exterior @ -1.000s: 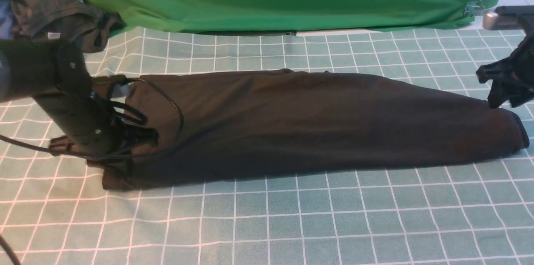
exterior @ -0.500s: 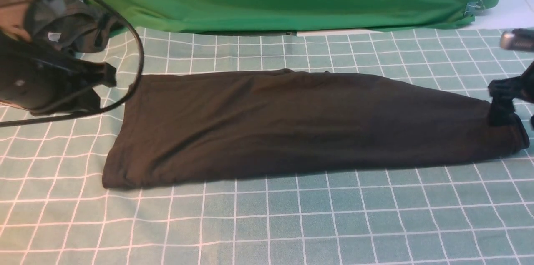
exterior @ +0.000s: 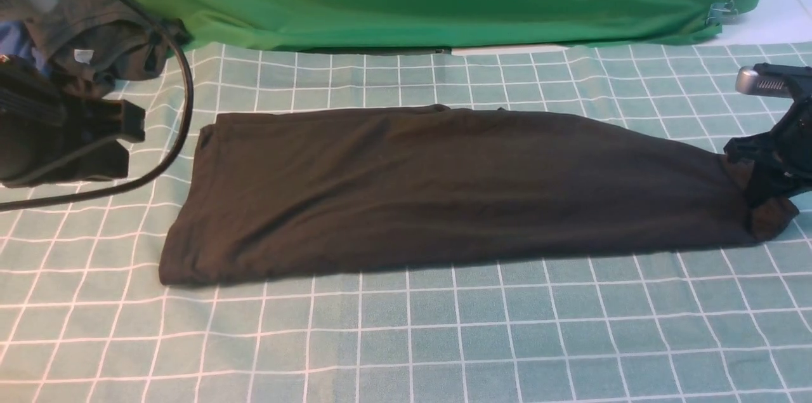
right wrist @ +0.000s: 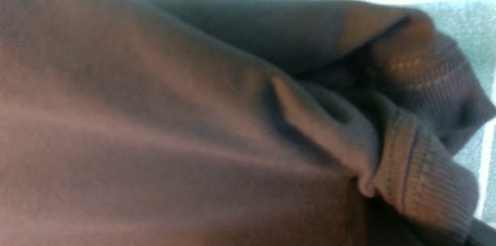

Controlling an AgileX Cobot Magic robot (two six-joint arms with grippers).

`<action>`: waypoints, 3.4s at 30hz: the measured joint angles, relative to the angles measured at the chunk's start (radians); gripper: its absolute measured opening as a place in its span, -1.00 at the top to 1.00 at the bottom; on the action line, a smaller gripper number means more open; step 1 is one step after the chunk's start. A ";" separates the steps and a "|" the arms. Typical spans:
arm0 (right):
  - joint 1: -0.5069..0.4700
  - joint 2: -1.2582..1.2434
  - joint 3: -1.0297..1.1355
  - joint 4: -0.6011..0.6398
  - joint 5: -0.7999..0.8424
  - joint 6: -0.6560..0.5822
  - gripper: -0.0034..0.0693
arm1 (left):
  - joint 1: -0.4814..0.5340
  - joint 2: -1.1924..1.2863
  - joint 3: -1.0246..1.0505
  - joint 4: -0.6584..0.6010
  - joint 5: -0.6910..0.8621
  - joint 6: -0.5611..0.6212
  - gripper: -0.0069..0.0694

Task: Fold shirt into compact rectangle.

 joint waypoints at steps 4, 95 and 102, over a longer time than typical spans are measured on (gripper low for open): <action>-0.035 -0.022 -0.010 -0.004 0.027 0.002 0.79 | 0.000 0.000 0.002 -0.002 0.022 0.011 0.79; 0.594 -0.194 -0.044 0.140 0.044 0.004 0.84 | -0.312 0.486 -0.085 -0.270 -0.320 0.046 0.79; 0.603 -0.133 -0.009 0.166 0.004 -0.013 0.84 | -0.316 0.633 -0.084 -0.130 -0.375 -0.037 0.79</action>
